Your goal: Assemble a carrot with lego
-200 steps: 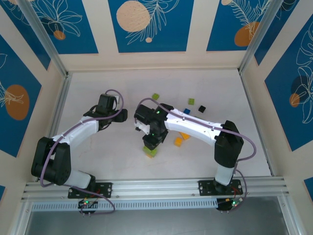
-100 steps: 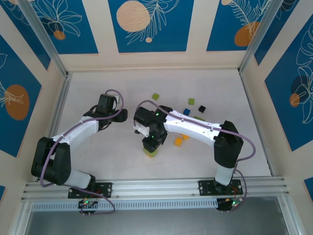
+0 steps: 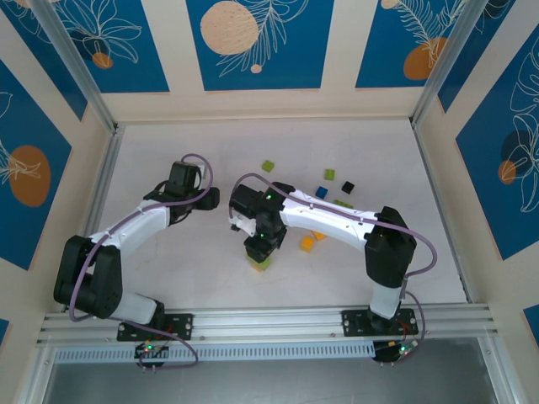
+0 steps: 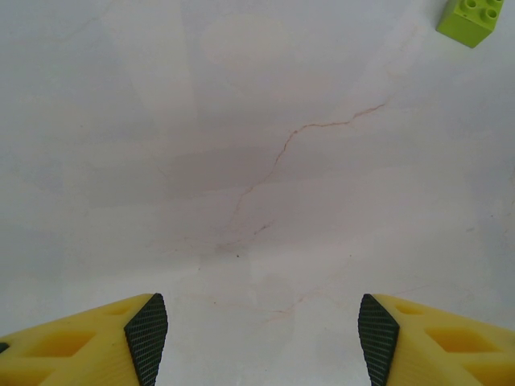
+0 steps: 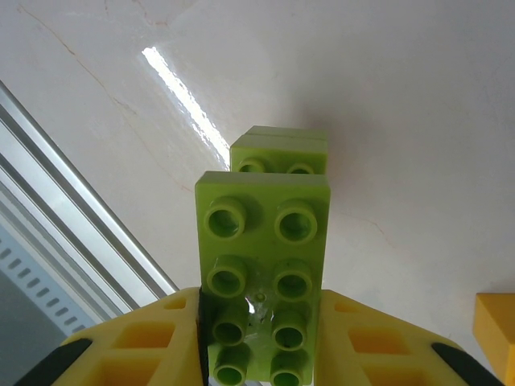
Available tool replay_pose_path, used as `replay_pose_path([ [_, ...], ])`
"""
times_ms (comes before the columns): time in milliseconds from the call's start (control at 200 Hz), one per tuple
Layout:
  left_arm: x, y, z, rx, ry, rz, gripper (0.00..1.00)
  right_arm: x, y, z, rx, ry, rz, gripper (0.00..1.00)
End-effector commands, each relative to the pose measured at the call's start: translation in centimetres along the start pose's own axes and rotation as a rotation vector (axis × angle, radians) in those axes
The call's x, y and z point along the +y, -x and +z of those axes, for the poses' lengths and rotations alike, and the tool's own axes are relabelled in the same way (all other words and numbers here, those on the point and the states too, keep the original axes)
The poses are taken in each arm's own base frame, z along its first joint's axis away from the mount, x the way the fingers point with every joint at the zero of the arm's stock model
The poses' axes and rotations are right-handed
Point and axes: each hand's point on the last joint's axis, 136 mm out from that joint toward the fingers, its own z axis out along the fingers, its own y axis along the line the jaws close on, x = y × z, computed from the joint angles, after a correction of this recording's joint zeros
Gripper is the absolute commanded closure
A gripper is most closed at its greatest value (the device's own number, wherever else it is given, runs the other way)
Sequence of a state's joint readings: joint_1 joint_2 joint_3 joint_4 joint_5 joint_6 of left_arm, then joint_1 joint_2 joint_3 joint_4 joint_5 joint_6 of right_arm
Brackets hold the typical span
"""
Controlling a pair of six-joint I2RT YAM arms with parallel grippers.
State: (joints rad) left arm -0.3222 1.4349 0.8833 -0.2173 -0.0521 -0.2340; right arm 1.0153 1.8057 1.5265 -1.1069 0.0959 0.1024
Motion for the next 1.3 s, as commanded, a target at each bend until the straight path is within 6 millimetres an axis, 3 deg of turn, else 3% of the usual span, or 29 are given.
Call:
replay_pose_path([
  [0, 0.4, 0.1, -0.4, -0.008, -0.003, -0.01, 0.33, 0.6, -0.6, 1.3, 0.047, 0.032, -0.015, 0.67],
  [955, 0.5, 0.0, -0.4, -0.007, 0.005, -0.009, 0.33, 0.7, -1.1, 2.9, 0.093, -0.02, 0.038, 0.67],
  [1295, 0.5, 0.0, -0.5, -0.008, 0.004, -0.011, 0.33, 0.3, -0.4, 1.9, 0.062, -0.059, 0.053, 0.68],
])
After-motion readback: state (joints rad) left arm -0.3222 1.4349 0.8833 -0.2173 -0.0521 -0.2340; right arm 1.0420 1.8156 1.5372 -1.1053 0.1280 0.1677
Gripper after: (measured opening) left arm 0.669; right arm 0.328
